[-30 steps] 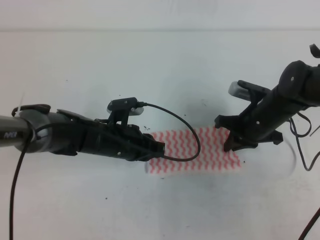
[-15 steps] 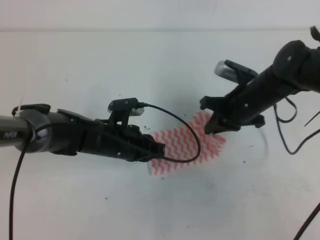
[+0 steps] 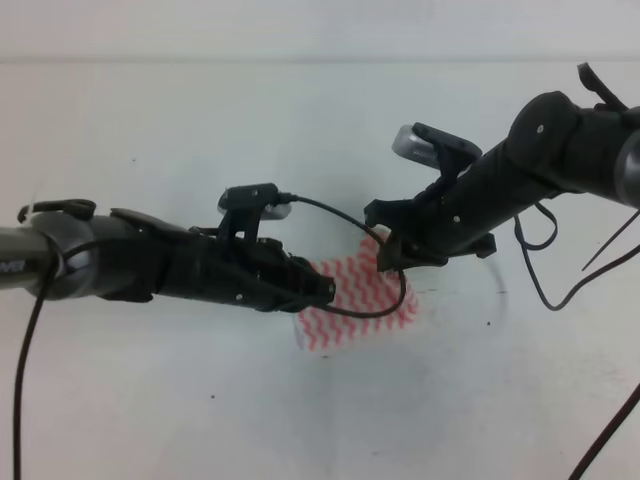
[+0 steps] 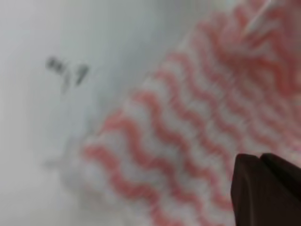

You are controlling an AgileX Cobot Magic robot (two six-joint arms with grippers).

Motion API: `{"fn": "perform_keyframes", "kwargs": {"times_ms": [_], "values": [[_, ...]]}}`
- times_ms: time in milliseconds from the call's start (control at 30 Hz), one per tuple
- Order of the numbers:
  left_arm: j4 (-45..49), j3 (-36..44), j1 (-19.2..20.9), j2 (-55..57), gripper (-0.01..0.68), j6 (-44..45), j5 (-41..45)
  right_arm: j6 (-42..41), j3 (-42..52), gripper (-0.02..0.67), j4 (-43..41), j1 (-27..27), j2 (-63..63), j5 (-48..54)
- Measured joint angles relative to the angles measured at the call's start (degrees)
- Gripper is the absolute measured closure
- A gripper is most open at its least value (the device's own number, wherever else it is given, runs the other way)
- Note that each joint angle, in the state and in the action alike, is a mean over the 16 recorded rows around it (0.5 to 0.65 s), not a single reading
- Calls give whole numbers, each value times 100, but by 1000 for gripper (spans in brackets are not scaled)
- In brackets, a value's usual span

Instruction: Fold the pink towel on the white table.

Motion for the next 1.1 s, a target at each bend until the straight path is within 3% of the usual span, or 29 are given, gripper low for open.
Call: {"fn": "perform_keyframes", "kwargs": {"times_ms": [633,1100], "values": [[-364,-25,-4,-113,677,564,171,-10,0,664,-1,-9,3,41],[307,76,-4,-20,677,101,127,-137,1,664,373,46,10,-51]]}}
